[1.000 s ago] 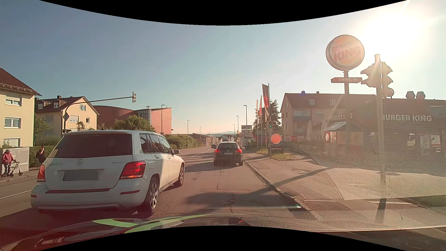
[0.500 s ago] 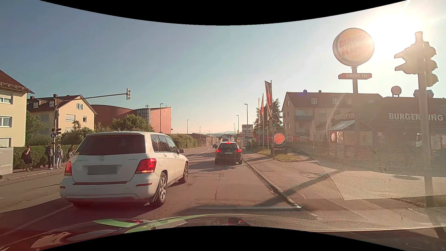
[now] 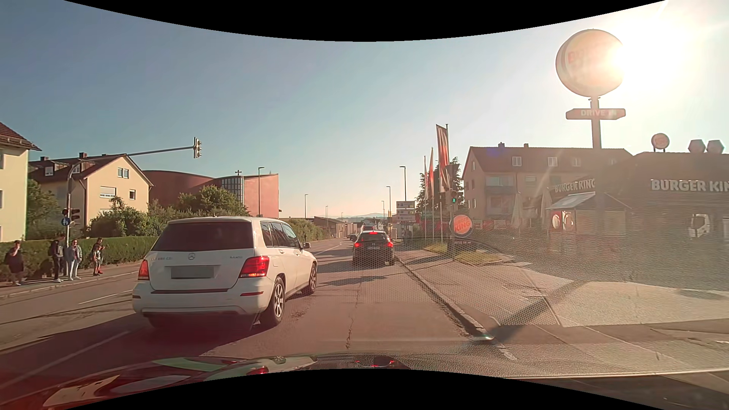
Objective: Follow the waypoints while adhering to traffic rules and regulations
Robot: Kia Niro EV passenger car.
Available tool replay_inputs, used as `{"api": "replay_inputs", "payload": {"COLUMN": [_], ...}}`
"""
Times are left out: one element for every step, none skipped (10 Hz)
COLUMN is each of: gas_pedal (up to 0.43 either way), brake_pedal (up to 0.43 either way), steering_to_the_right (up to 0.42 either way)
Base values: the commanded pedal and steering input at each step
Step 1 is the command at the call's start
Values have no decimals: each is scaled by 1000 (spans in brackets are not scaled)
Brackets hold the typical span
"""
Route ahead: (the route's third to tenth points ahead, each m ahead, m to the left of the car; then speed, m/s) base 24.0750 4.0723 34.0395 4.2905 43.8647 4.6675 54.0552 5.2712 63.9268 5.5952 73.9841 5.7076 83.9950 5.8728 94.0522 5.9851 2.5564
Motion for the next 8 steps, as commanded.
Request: {"api": "replay_inputs", "payload": {"gas_pedal": [0,0,0,0,0,0,0,28], "brake_pedal": [0,0,0,0,0,0,0,0], "steering_to_the_right": [-1,-1,-1,1,3,5,4,4]}}
